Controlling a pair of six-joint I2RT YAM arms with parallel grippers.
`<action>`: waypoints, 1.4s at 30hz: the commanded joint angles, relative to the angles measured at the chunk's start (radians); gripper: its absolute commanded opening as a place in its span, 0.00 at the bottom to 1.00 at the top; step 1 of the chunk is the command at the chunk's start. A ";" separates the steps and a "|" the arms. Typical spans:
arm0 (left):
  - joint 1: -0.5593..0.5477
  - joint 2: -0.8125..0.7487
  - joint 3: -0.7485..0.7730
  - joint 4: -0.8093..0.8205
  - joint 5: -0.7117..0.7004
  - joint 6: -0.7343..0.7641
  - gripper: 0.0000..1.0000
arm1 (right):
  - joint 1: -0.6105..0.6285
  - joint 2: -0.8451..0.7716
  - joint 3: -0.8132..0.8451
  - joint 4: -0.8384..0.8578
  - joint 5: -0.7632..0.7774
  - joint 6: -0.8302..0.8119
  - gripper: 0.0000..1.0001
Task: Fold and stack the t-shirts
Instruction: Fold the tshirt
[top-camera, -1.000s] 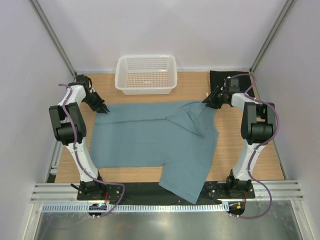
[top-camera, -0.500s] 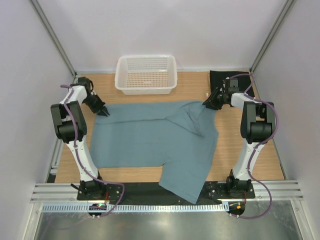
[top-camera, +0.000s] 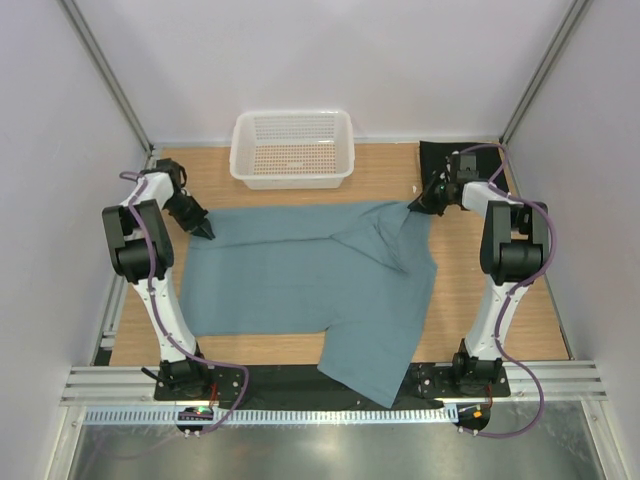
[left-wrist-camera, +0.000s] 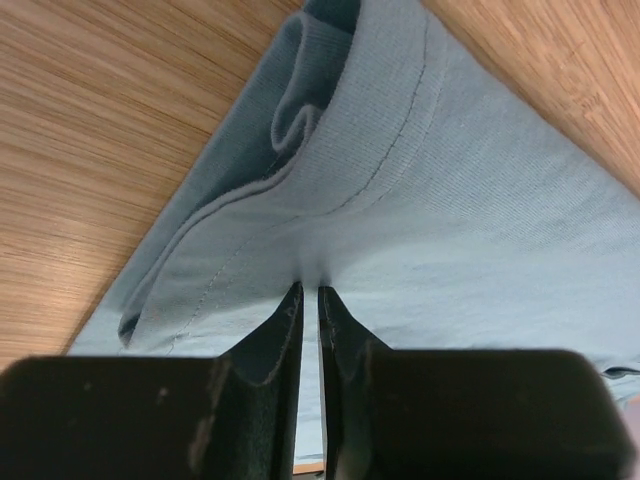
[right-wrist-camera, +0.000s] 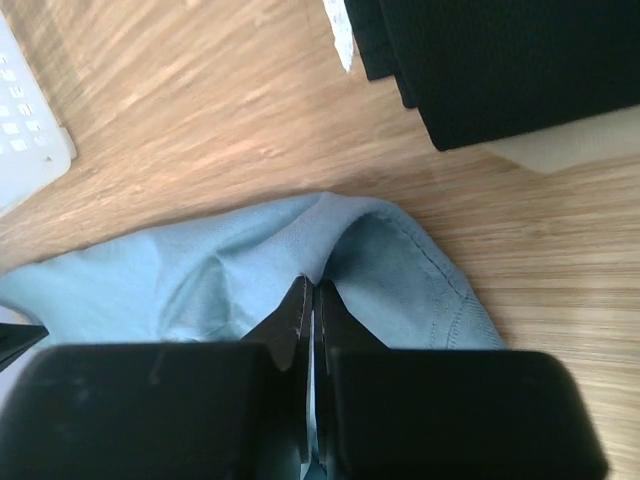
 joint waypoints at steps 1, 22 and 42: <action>0.005 0.016 0.025 -0.024 -0.050 0.011 0.11 | -0.012 0.004 0.101 -0.036 0.034 -0.049 0.01; -0.013 -0.140 0.017 -0.039 -0.054 0.066 0.28 | 0.018 -0.143 0.178 -0.426 0.115 -0.235 0.41; -0.071 -0.170 -0.055 0.032 0.032 0.055 0.27 | 0.150 -0.271 -0.191 -0.224 -0.109 -0.210 0.46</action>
